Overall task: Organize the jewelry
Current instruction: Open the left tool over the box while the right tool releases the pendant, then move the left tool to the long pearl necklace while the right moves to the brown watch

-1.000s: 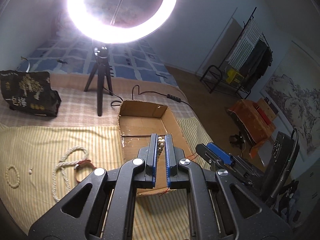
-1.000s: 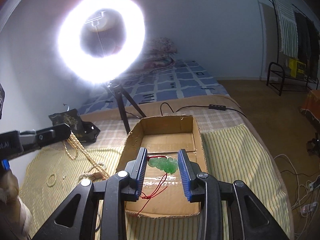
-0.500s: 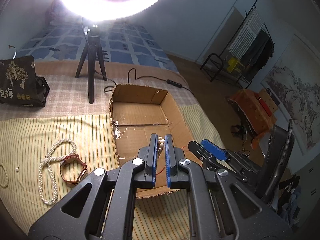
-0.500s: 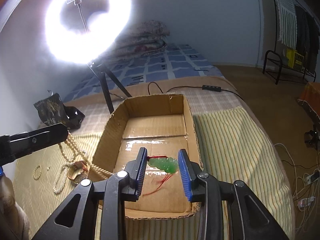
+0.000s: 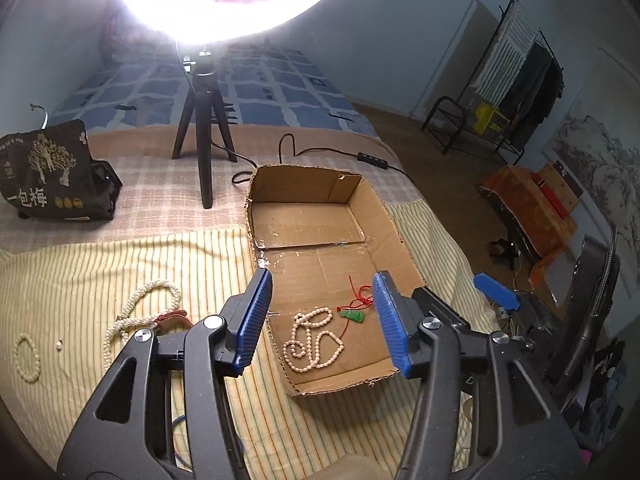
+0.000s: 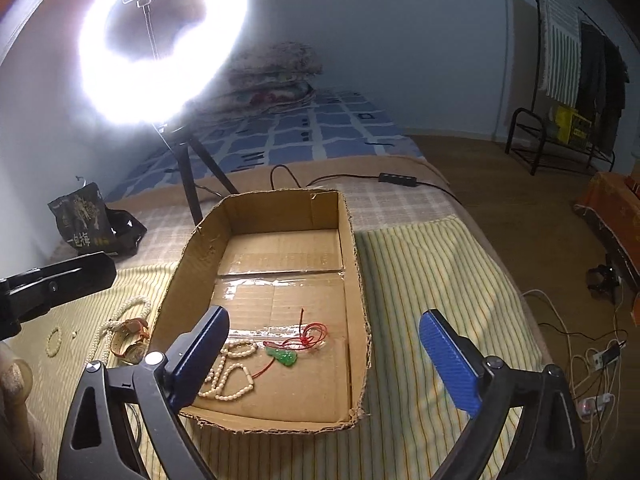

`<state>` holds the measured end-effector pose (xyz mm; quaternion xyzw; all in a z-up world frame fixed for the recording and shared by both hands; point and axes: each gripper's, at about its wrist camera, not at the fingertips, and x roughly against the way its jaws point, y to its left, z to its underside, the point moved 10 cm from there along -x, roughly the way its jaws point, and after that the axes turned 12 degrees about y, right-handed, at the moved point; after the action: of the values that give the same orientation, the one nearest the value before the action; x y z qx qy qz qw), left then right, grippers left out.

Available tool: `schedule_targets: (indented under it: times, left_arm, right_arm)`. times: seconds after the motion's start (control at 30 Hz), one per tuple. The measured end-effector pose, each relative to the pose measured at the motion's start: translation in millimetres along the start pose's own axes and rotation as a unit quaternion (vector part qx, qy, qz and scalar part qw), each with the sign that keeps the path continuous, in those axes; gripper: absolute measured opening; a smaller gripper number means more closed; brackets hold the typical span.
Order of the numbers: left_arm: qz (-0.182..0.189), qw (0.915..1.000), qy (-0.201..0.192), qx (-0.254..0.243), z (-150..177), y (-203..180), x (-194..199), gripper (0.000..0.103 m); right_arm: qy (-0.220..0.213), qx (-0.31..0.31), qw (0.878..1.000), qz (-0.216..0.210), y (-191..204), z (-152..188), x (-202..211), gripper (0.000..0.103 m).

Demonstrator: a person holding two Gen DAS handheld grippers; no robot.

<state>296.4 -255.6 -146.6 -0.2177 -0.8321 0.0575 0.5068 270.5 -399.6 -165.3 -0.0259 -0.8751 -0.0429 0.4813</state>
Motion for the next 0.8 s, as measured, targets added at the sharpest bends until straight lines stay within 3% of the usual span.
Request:
schedule_targets:
  times: [0.4, 0.8]
  left_arm:
    - [-0.033, 0.9993, -0.019, 0.003, 2, 30, 29, 0.054]
    - [-0.099, 0.9940, -0.031, 0.034, 15, 121, 69, 0.054]
  right_arm:
    - [-0.014, 0.010, 1.000, 0.005, 11, -4, 22, 0.100]
    - [-0.023, 0.046, 0.999, -0.003, 45, 0, 32, 0.102]
